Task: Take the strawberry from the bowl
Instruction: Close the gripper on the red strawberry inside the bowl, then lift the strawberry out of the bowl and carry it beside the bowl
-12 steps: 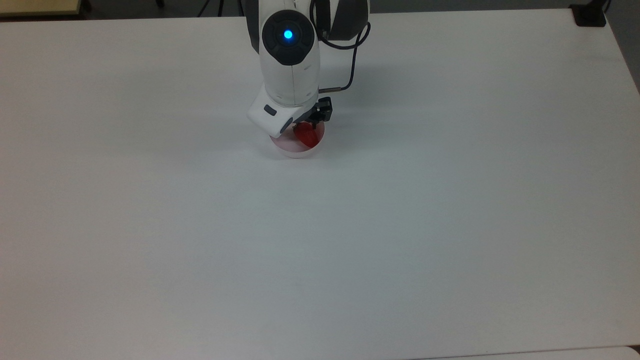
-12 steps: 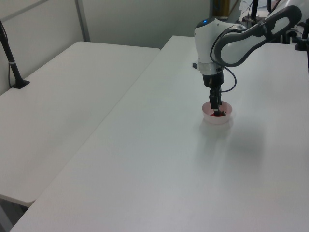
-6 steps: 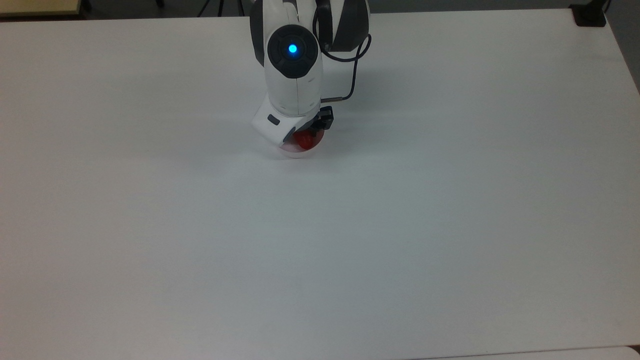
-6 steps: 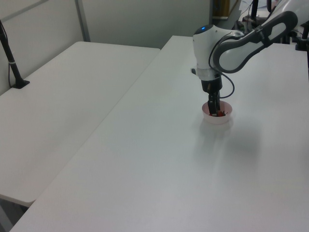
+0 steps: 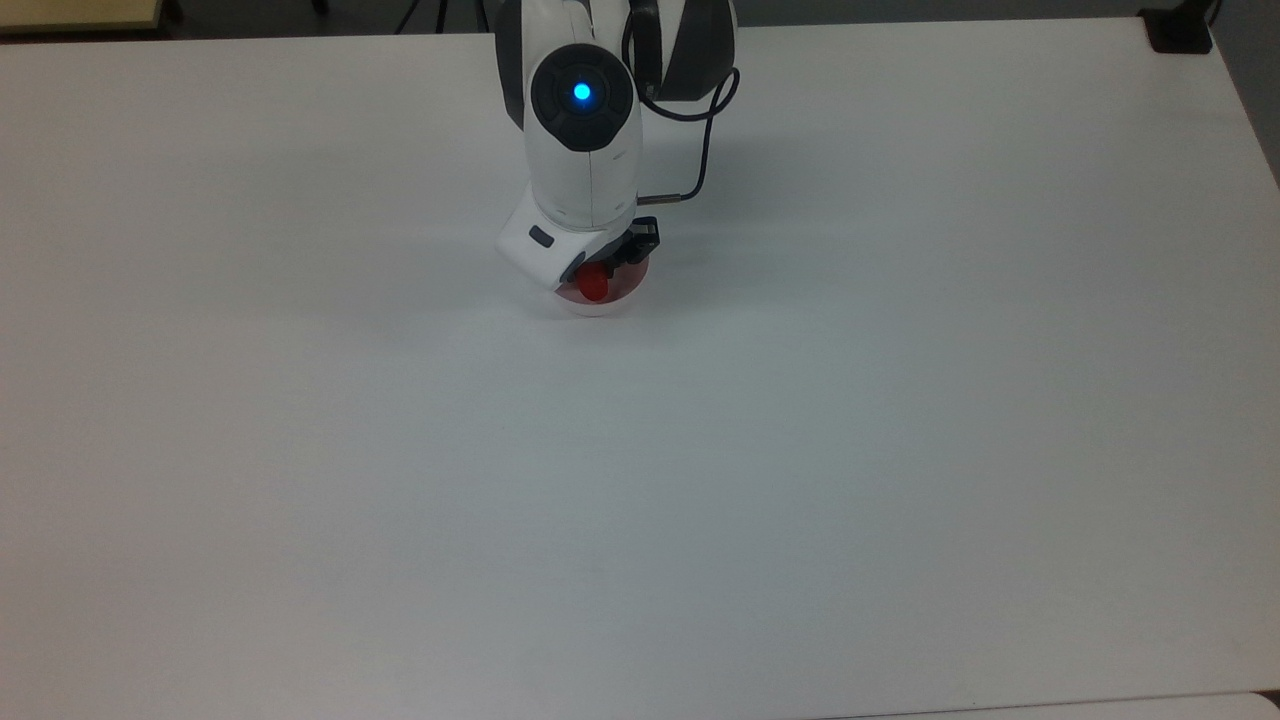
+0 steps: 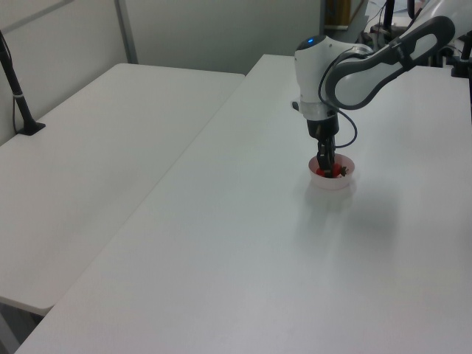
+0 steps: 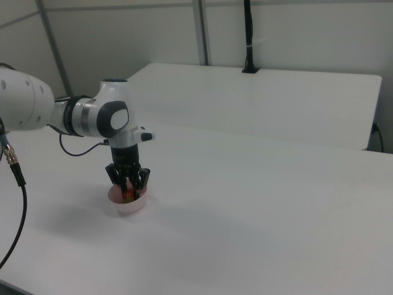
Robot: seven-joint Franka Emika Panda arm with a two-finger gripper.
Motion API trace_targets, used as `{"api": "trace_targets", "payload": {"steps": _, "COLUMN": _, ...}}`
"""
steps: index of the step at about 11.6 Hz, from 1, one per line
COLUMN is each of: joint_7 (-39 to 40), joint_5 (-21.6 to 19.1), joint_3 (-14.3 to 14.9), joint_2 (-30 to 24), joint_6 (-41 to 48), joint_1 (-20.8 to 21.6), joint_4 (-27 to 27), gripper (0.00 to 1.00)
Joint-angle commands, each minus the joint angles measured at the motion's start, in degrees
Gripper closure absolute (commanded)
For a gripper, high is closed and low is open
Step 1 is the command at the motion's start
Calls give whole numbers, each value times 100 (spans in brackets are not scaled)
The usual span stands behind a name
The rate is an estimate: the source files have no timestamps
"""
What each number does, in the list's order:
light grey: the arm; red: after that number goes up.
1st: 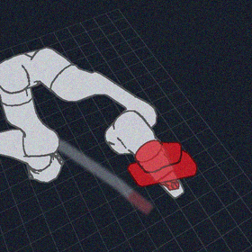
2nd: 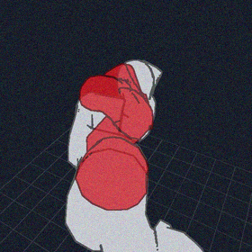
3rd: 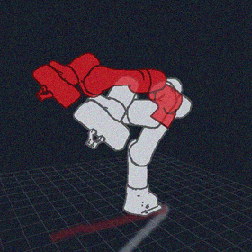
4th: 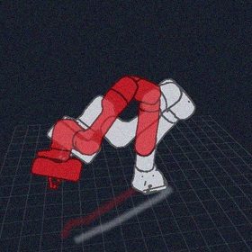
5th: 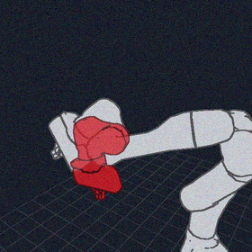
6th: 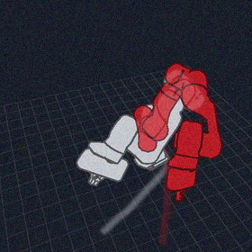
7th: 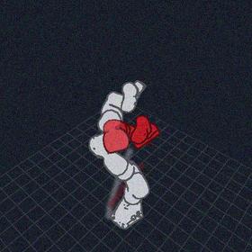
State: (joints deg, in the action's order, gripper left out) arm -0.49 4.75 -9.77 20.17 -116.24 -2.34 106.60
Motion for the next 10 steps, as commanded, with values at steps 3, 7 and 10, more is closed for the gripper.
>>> {"api": "trace_targets", "payload": {"steps": 3, "joint_7": -100, "joint_5": 17, "joint_3": -51, "joint_2": -329, "joint_6": 952, "joint_1": -29, "joint_4": -525, "gripper": 61}}
{"api": "trace_targets", "payload": {"steps": 7, "joint_7": 267, "joint_5": 105, "joint_3": 1, "joint_2": -329, "joint_6": 1420, "joint_1": -476, "joint_4": -1071, "gripper": 61}}
{"api": "trace_targets", "payload": {"steps": 10, "joint_7": 751, "joint_5": 499, "joint_3": 11, "joint_2": -259, "joint_6": 1193, "joint_1": -1056, "joint_4": -1072, "gripper": 61}}
